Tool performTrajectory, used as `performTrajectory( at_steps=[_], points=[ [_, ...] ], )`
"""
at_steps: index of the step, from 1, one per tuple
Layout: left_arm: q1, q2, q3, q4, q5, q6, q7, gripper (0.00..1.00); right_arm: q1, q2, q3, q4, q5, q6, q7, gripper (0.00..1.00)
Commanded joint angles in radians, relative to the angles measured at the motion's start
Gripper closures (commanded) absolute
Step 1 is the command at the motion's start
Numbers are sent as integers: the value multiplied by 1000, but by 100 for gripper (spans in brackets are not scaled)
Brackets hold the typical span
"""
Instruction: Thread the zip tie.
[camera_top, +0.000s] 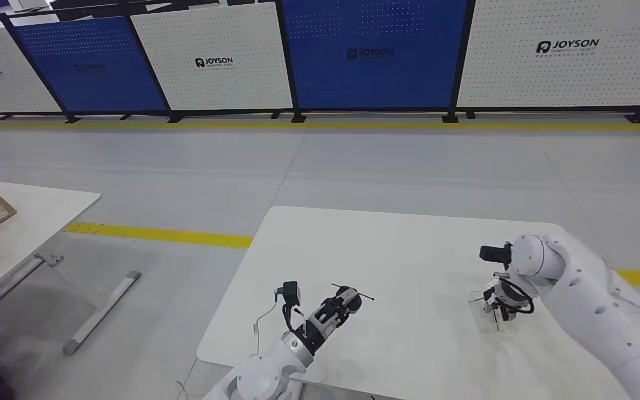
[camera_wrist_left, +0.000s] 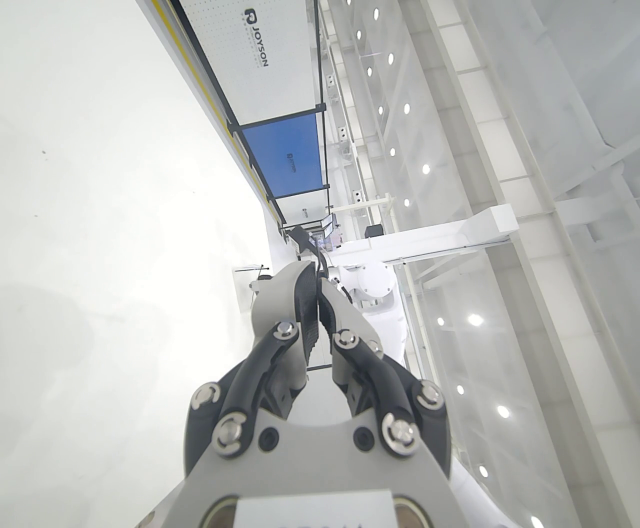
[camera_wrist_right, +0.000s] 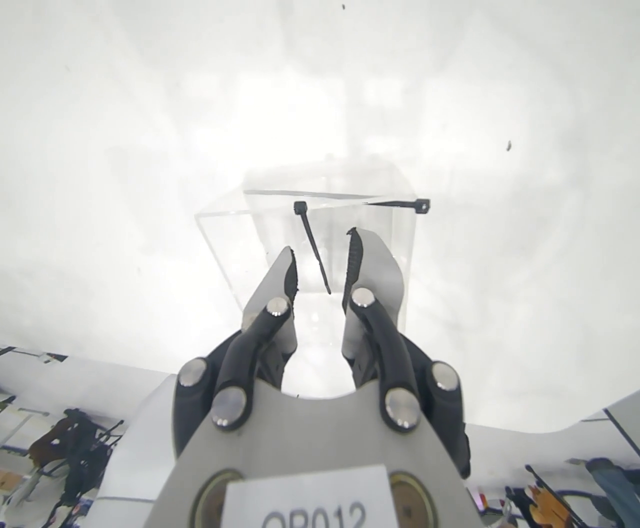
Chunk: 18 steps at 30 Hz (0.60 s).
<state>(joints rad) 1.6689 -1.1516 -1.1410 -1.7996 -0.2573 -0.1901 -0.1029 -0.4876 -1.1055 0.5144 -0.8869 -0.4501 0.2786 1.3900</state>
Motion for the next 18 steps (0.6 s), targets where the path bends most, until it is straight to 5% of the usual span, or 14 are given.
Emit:
performTrajectory(
  at_steps=[1, 6, 13, 18],
  points=[
    [0, 0, 0, 0, 0, 0, 0, 100, 6, -8, -9, 16, 1, -3, 0, 75],
    [0, 0, 0, 0, 0, 0, 0, 100, 24, -35, -31, 62, 3, -8, 0, 99],
    [0, 0, 0, 0, 0, 0, 0, 100, 35, -57, -45, 98, 2, -18, 0, 100],
    [0, 0, 0, 0, 0, 0, 0, 100, 24, -46, -11, 80, 11, -28, -32, 100]
  ],
)
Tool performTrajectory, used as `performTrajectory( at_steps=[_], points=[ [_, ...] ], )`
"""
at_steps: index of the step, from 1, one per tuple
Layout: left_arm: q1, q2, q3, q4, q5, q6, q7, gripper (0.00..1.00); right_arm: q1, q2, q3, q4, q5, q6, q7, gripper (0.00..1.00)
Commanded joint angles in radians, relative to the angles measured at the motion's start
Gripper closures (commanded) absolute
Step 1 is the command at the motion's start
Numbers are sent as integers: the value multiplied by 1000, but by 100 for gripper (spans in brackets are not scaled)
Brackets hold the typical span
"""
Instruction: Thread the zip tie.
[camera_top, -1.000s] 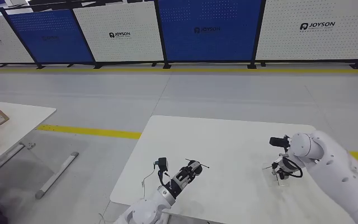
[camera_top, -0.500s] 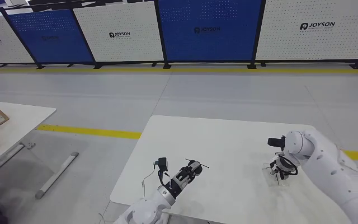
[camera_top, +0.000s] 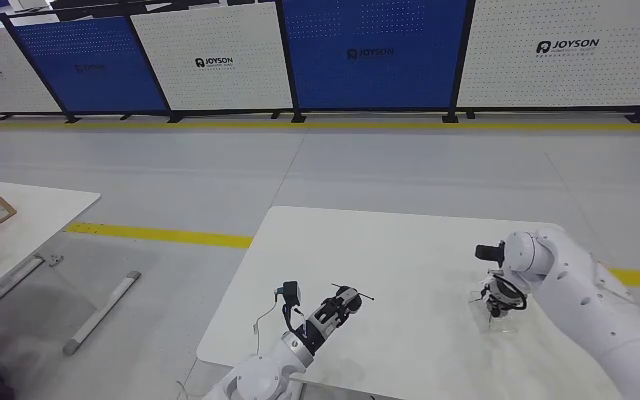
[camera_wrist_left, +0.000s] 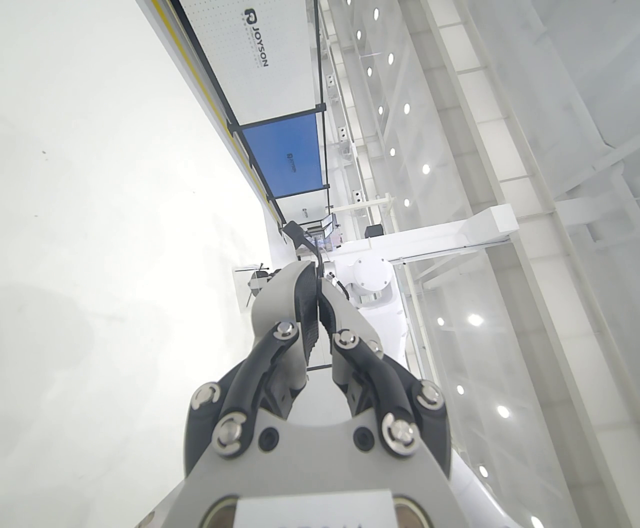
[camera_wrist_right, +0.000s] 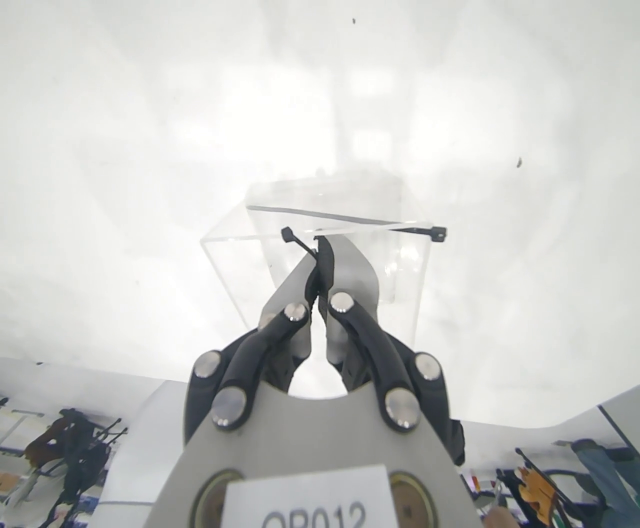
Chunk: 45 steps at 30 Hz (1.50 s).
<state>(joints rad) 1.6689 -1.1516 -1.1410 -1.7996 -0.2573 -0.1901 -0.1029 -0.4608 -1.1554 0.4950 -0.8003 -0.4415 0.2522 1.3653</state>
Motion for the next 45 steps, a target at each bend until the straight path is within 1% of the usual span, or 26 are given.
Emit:
performTrajectory(
  at_steps=[1, 5, 8, 10, 12, 13, 16, 19, 20, 21, 38, 39, 42, 43, 44, 45],
  points=[
    [0, 0, 0, 0, 0, 0, 0, 100, -8, 9, 18, -15, 1, -1, -11, 100],
    [0, 0, 0, 0, 0, 0, 0, 100, -39, 44, 74, -83, -1, 17, -40, 100],
    [0, 0, 0, 0, 0, 0, 0, 100, -87, 87, 153, -166, 14, 27, -79, 100],
    [0, 0, 0, 0, 0, 0, 0, 100, -141, 122, 218, -243, 21, 34, -102, 100],
    [0, 0, 0, 0, 0, 0, 0, 100, -197, 154, 284, -315, 32, 28, -120, 100],
    [0, 0, 0, 0, 0, 0, 0, 100, -236, 175, 326, -363, 32, 25, -124, 100],
    [0, 0, 0, 0, 0, 0, 0, 100, -334, 221, 432, -473, 37, 16, -127, 100],
    [0, 0, 0, 0, 0, 0, 0, 100, -420, 254, 522, -550, 56, 9, -129, 100],
    [0, 0, 0, 0, 0, 0, 0, 100, -439, 260, 542, -561, 65, 3, -120, 100],
    [0, 0, 0, 0, 0, 0, 0, 100, -450, 265, 552, -567, 69, -15, -97, 100],
    [0, 0, 0, 0, 0, 0, 0, 100, -450, 265, 552, -567, 69, -15, -97, 100],
    [0, 0, 0, 0, 0, 0, 0, 100, -454, 265, 555, -569, 69, -18, -118, 100],
    [0, 0, 0, 0, 0, 0, 0, 100, -495, 274, 614, -615, 103, -27, -202, 100],
    [0, 0, 0, 0, 0, 0, 0, 100, -517, 279, 639, -637, 110, -35, -224, 100],
    [0, 0, 0, 0, 0, 0, 0, 100, -552, 287, 682, -670, 117, -24, -281, 100],
    [0, 0, 0, 0, 0, 0, 0, 100, -585, 291, 710, -706, 127, -13, -325, 100]
  ],
)
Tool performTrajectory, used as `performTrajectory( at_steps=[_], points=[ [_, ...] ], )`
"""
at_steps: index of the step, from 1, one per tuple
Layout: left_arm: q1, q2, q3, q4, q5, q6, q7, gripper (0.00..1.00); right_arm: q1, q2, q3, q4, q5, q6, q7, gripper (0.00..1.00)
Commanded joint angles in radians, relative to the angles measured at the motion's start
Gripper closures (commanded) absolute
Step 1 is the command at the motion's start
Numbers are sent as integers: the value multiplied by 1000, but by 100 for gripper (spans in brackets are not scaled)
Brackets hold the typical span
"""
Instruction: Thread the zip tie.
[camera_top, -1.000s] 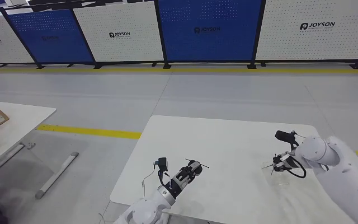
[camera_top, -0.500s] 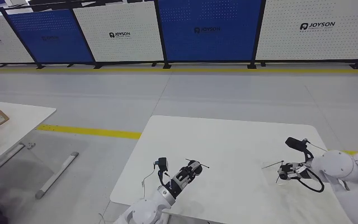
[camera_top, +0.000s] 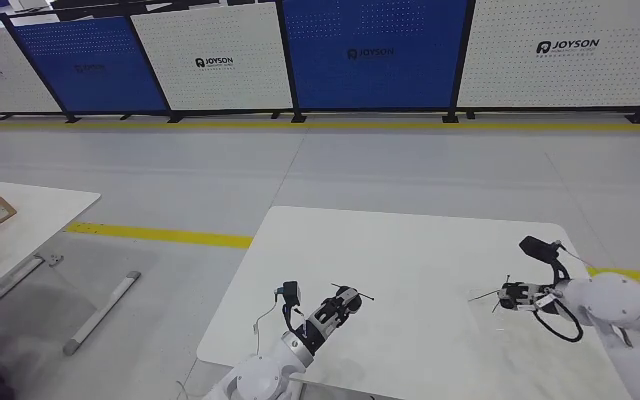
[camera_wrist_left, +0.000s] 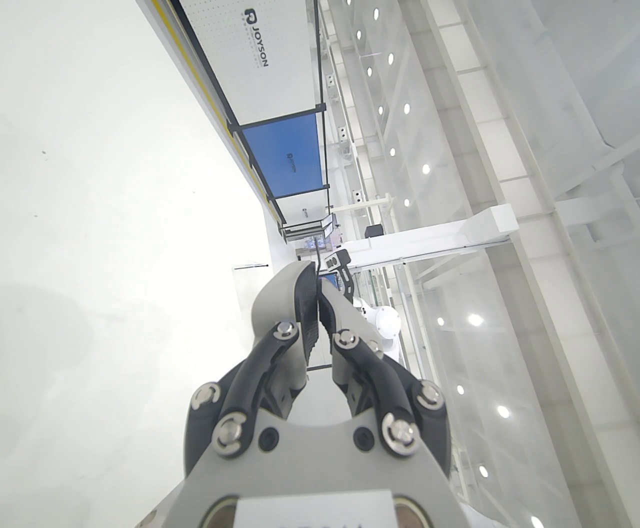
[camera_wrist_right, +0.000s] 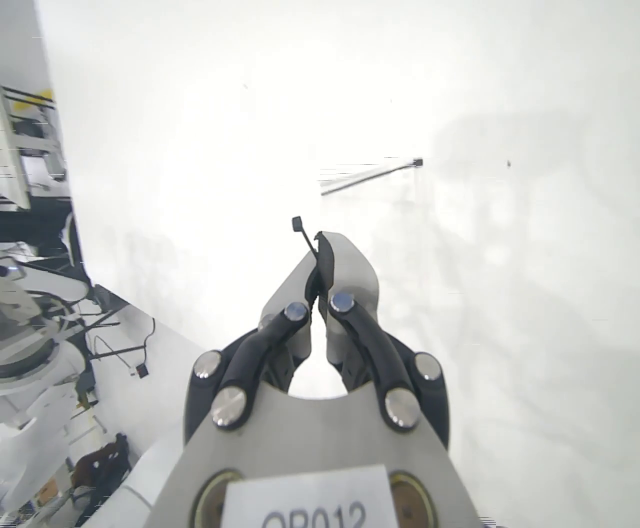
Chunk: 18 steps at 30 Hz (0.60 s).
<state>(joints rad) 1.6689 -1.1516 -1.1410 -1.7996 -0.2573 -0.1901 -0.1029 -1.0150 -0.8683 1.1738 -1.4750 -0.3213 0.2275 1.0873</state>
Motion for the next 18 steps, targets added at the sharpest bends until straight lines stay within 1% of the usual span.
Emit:
performTrajectory(
  at_steps=[1, 2, 4, 5, 7, 8, 18],
  points=[
    [0, 0, 0, 0, 0, 0, 0, 100, -66, 7, 53, -69, 21, 4, -70, 100],
    [0, 0, 0, 0, 0, 0, 0, 100, -106, 12, 86, -108, 44, -8, -95, 100],
    [0, 0, 0, 0, 0, 0, 0, 100, -169, 17, 126, -167, 63, -18, -155, 100],
    [0, 0, 0, 0, 0, 0, 0, 100, -208, 19, 140, -205, 72, -38, -177, 100],
    [0, 0, 0, 0, 0, 0, 0, 100, -249, 21, 143, -239, 77, -73, -177, 100],
    [0, 0, 0, 0, 0, 0, 0, 100, -254, 21, 137, -242, 72, -84, -170, 100],
    [0, 0, 0, 0, 0, 0, 0, 100, -254, 21, 137, -242, 72, -84, -170, 100]
  ],
)
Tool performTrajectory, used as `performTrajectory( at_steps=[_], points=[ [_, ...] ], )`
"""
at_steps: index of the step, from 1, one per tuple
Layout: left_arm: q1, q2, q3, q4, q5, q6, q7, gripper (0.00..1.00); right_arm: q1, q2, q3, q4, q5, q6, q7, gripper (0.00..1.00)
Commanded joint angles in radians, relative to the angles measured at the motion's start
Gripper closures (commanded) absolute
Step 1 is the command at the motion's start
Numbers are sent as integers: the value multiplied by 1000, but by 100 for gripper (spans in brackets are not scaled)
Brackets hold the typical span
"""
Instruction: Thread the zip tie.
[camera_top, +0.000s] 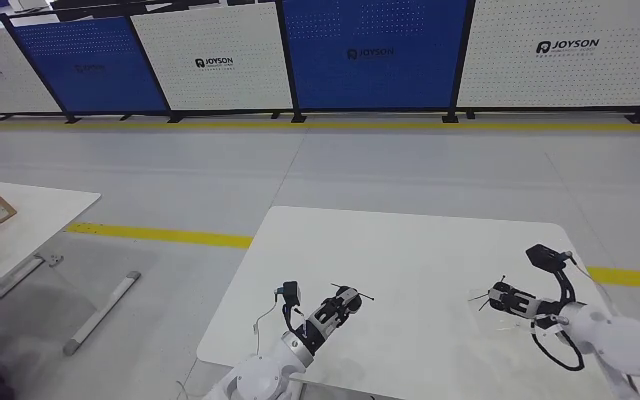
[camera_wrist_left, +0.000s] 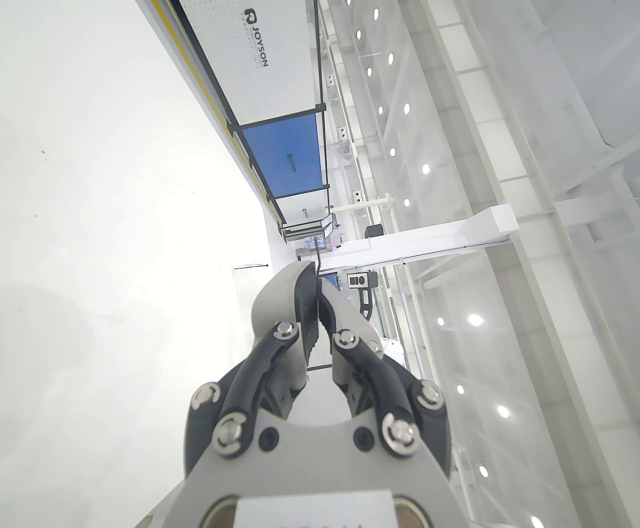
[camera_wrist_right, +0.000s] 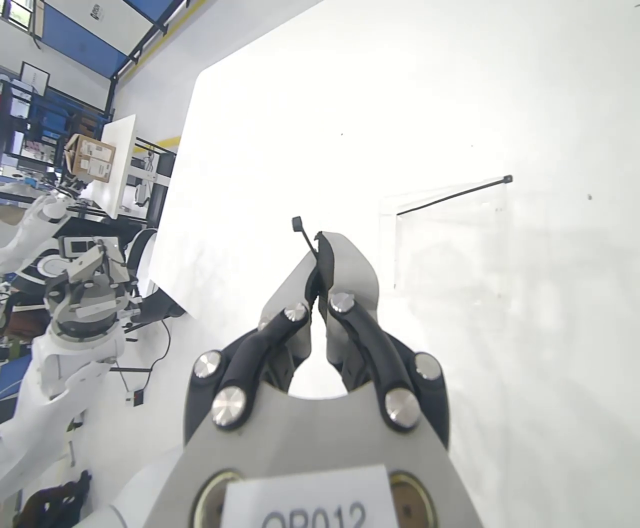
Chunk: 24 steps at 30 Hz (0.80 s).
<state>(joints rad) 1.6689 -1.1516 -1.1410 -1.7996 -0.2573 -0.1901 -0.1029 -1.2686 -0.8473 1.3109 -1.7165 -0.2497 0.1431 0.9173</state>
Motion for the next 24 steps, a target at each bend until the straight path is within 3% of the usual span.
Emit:
performTrajectory(
  at_steps=[1, 4, 11, 15, 18, 24],
  points=[
    [0, 0, 0, 0, 0, 0, 0, 100, 0, 0, 0, 0, 0, 0, 0, 100],
    [-6, 0, 1, 3, 22, 8, 1, 100, 0, 0, 0, 0, 0, 0, 0, 100],
    [-21, -3, 54, -39, 201, 104, 37, 100, 0, 0, 0, 0, 0, 0, 0, 100],
    [-58, -14, 117, -18, 353, 128, 129, 100, 0, 0, 0, 0, 0, 0, 0, 100],
    [-88, -26, 153, 7, 369, 133, 181, 100, 0, 0, 0, 0, 0, 0, 0, 100],
    [-88, -26, 153, 7, 369, 133, 181, 100, 0, 0, 0, 0, 0, 0, 0, 100]
  ],
)
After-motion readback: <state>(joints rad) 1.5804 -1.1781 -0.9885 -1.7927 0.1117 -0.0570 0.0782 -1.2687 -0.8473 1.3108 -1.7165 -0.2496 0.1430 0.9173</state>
